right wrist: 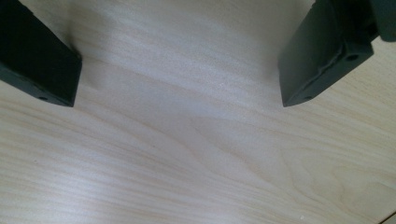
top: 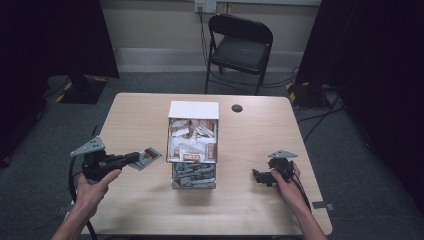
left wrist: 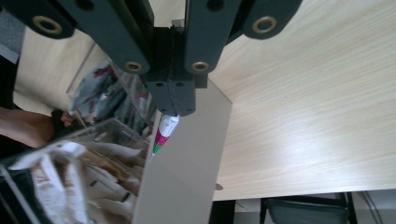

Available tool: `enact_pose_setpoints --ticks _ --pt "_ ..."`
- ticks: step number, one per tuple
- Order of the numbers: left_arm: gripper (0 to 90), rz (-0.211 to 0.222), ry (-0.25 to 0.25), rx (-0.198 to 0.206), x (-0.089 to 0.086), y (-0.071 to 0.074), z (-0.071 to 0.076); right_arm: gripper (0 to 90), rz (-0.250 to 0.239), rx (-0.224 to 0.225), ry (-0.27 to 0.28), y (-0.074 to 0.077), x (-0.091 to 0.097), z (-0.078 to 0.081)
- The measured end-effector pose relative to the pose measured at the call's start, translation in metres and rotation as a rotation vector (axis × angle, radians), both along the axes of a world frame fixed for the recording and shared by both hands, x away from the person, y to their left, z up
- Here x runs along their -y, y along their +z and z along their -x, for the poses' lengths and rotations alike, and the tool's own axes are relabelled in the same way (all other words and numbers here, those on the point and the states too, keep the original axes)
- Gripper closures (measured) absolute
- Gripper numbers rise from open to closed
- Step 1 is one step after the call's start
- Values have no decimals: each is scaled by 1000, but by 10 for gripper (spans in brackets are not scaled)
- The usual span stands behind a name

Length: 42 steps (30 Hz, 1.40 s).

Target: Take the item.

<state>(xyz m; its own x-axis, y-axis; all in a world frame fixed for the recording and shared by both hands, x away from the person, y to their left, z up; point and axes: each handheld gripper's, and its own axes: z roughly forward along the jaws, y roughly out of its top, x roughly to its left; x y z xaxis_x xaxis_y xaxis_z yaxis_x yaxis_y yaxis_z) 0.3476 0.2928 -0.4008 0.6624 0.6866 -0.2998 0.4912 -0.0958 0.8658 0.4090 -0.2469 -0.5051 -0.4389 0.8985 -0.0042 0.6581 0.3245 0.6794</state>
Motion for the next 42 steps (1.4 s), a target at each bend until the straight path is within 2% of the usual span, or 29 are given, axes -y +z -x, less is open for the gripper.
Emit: enact_pose_setpoints --ticks 4,7,11,15,22,26,28,36,42 --pt "900 -26 11 9 4 1 -9 0 0 0 0 0 0 0" --pt "900 -40 24 -3 4 -2 -16 0 0 0 0 0 0 0" --pt "900 -40 48 -18 2 -5 -23 0 -1 -2 -1 0 0 0" --pt "900 -34 55 -15 1 -6 -26 0 0 0 0 0 0 0" --pt "900 -74 71 -15 4 -7 -35 0 -1 -2 -1 0 0 0" --pt "900 -71 66 -23 5 -6 -41 0 0 0 0 0 0 0" --pt "900 -98 61 -24 6 -7 -41 0 0 -2 0 0 0 0" --pt "900 -155 84 -29 9 -16 -50 0 0 0 0 0 0 0" --pt "900 -162 83 -46 11 -24 -57 0 1 0 1 0 0 0"
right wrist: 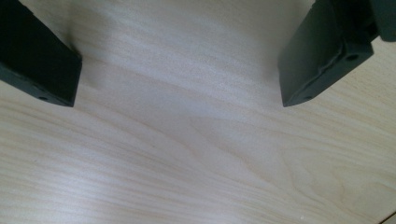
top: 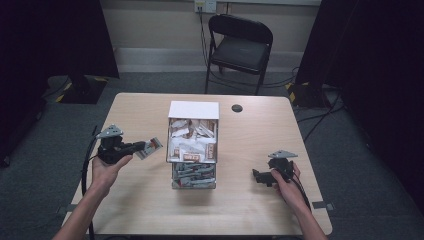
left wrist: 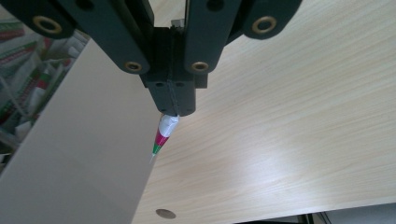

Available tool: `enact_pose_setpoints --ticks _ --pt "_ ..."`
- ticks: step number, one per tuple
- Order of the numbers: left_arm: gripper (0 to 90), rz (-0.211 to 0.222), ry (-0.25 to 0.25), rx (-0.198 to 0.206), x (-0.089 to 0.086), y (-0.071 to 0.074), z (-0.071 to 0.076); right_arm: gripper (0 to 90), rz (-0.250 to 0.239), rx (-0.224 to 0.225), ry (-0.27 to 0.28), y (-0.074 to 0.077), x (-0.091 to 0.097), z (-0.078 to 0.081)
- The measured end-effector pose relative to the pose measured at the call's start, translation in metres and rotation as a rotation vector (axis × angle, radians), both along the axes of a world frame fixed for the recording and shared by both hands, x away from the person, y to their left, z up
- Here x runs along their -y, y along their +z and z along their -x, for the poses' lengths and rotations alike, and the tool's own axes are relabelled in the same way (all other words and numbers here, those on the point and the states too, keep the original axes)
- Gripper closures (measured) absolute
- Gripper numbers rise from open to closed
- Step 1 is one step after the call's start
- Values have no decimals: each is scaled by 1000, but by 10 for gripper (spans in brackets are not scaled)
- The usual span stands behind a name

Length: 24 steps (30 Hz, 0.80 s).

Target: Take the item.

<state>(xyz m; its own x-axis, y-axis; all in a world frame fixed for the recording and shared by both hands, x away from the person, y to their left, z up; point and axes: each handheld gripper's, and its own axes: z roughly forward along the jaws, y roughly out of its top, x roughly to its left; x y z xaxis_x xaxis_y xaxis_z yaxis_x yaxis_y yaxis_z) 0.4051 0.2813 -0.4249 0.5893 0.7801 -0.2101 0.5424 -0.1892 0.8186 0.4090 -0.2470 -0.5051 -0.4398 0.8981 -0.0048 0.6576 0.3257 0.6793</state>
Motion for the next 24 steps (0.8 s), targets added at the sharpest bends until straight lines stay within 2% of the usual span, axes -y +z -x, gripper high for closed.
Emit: enact_pose_setpoints --ticks 6,9,16,19,24 --pt "900 -10 -15 -25 3 -9 -3 0 -1 0 -1 0 0 0" --pt "900 -42 -17 -27 5 -13 -2 0 -2 -2 -2 0 0 0" --pt "900 -44 -21 -58 8 -25 -3 0 -1 0 -1 0 0 0" --pt "900 -69 -20 -68 10 -30 -4 0 0 0 0 0 0 0" --pt "900 -70 -25 -84 15 -35 -5 0 -1 0 -1 0 0 0"
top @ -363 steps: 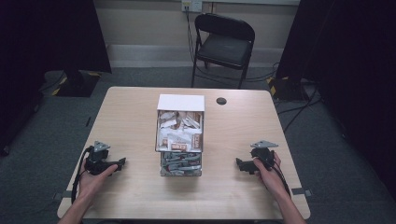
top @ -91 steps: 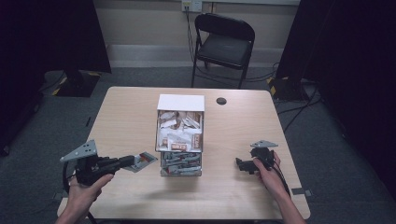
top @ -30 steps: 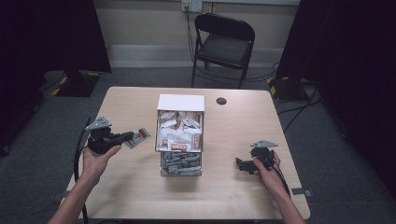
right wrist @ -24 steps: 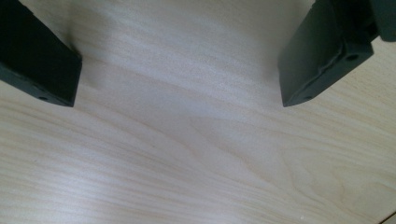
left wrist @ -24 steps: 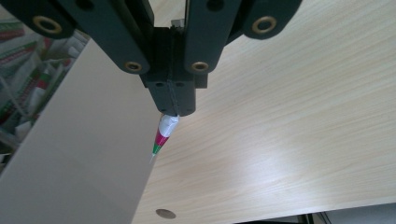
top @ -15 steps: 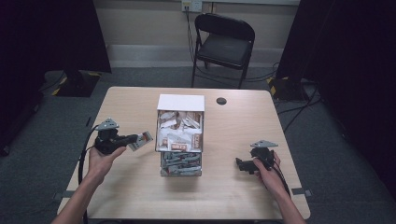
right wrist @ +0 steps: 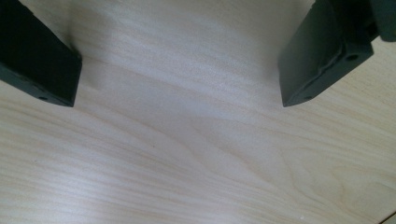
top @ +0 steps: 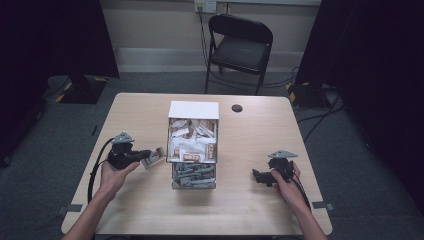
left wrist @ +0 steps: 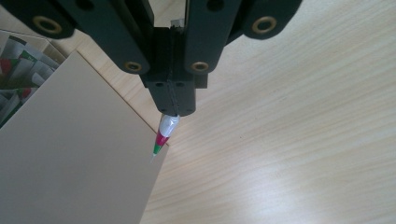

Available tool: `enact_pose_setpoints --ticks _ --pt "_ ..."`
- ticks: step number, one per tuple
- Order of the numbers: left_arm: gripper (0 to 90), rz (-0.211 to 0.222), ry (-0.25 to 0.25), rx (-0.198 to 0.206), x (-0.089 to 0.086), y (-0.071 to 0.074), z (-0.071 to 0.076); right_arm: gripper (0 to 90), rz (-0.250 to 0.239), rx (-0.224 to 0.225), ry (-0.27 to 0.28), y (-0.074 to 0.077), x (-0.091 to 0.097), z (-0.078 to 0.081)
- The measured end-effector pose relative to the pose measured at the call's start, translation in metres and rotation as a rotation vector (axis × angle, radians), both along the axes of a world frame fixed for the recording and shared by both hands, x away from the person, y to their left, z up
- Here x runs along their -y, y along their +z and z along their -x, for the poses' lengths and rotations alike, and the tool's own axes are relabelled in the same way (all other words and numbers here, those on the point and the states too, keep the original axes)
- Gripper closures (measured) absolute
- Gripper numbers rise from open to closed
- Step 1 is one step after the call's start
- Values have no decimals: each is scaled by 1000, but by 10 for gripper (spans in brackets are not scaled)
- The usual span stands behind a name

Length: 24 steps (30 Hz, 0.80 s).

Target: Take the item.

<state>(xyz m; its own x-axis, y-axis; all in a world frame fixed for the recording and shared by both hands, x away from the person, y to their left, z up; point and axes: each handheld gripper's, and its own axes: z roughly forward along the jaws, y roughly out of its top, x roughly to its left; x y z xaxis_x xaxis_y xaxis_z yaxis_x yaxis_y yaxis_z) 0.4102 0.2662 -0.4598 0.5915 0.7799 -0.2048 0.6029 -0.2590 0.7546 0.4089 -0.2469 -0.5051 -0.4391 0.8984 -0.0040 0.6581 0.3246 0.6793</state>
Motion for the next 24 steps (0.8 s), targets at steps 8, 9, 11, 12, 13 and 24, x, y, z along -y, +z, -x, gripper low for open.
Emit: enact_pose_setpoints --ticks 8,9,11,12,13,24 --pt "900 3 14 1 2 -3 -4 0 0 -1 0 0 0 0" --pt "900 3 15 1 2 -3 -5 0 0 -2 0 0 0 0" --pt "900 -11 12 0 2 -4 -6 0 -1 -2 -1 0 0 0" --pt "900 -18 13 -1 3 -4 -7 0 0 0 0 0 0 0" --pt "900 -21 19 0 3 -5 -8 0 -1 -2 -1 0 0 0" --pt "900 -48 7 -45 10 -20 -13 0 0 0 0 0 0 0"
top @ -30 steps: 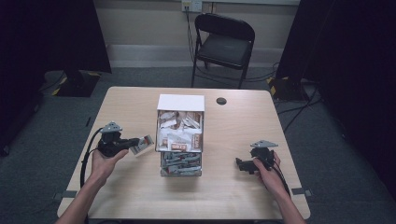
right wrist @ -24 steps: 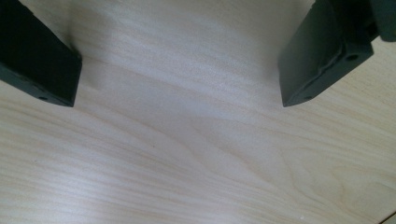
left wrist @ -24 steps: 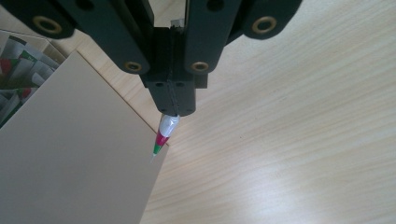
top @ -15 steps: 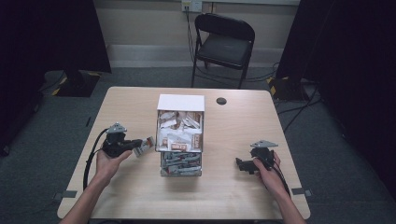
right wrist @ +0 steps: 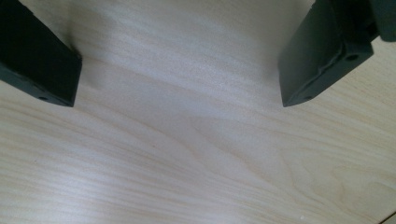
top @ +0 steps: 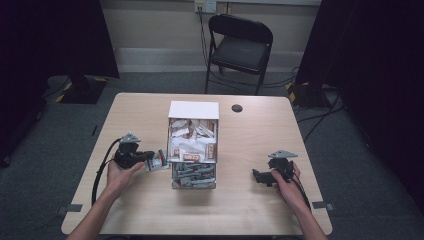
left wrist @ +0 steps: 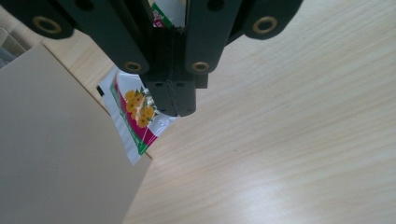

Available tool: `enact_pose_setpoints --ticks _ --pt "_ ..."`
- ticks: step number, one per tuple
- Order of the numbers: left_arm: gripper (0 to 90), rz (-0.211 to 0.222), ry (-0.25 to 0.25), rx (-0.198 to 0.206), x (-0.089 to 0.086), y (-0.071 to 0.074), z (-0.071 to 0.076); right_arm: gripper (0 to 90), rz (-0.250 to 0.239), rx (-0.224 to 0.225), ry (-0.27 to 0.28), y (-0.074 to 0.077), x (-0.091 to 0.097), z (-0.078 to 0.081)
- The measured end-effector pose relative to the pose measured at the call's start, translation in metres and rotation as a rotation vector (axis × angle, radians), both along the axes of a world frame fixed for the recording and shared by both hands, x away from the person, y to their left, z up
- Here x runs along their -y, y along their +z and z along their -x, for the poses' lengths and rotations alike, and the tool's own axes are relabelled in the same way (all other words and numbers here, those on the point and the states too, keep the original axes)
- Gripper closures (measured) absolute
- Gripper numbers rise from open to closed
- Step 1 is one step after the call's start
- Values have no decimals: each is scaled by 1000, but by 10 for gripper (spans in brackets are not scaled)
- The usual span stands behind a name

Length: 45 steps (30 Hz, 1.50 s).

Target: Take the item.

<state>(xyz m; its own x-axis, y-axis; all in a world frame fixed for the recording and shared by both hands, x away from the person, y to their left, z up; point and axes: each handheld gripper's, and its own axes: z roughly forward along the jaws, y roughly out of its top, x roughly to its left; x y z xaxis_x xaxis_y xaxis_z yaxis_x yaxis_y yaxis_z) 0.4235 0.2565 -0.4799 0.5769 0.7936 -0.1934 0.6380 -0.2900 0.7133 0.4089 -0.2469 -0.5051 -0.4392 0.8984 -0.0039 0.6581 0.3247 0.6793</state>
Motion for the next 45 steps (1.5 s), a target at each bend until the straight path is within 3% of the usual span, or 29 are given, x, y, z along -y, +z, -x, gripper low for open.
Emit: enact_pose_setpoints --ticks 5,8,13,17,20,22,26,36,42,45 --pt "900 -9 -9 -22 5 -5 -3 0 0 -2 0 0 0 0" --pt "900 12 -3 -36 5 -8 -4 0 -1 -1 -1 0 0 0" --pt "888 -13 12 -51 7 -14 -8 0 0 0 0 0 0 0" --pt "877 15 30 -77 6 -17 -8 0 1 0 1 0 0 0" --pt "858 23 41 -80 4 -19 -8 0 1 0 1 0 0 0" --pt "847 -3 42 -78 4 -20 -9 0 0 0 0 0 0 0" --pt "816 14 56 -85 5 -21 -10 0 1 0 1 0 0 0" --pt "644 12 53 -76 6 -20 -9 0 -1 0 0 0 0 0" --pt "468 27 85 -77 2 -19 -11 0 0 -2 0 0 0 0" --pt "412 -16 95 -76 0 -18 -11 0 0 0 0 0 0 0"
